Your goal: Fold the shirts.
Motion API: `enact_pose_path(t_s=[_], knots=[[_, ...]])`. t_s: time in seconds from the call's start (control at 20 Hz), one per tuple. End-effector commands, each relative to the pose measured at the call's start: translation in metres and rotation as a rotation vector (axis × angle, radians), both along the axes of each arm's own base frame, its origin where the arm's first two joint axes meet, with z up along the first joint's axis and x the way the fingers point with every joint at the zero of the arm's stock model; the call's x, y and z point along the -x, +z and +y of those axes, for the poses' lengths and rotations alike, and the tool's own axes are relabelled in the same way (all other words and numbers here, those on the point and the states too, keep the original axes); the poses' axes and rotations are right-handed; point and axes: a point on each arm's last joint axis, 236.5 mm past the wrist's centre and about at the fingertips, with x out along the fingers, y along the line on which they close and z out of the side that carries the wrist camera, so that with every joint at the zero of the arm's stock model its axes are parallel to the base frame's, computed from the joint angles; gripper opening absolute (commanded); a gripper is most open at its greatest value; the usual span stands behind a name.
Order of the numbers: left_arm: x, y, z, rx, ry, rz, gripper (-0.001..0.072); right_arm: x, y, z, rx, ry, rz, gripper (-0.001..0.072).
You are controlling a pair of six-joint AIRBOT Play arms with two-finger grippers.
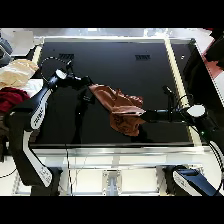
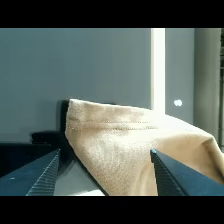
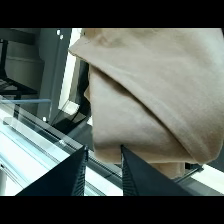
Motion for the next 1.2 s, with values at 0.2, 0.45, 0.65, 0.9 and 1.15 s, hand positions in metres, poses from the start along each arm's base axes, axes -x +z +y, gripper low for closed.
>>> enact_pose_path(t_s=[0.2,0.45,0.65,0.9,1.15], knots=[[-0.005,-0.017,-0.003,0.026,0.031,0.044,0.0552,0.001,0.001,0.001,-0.007,0.000,0.003,0.0251],[-0.011,-0.023,-0.010,0.091,0.072,0.056,0.0324,0.002,0.001,0.002,-0.008,0.003,0.005,0.0251],[-0.013,-0.003,-0.025,0.177,0.053,0.031,0.0014,0.014,-0.002,0.003,0.001,0.047,0.040,0.0250],[-0.017,0.059,-0.021,0.190,0.013,-0.083,0.0013,0.074,-0.058,-0.038,0.240,0.172,0.244,0.0251],[-0.016,0.107,0.003,0.183,0.015,-0.148,0.0013,0.077,-0.088,-0.039,0.235,0.101,0.257,0.0250]])
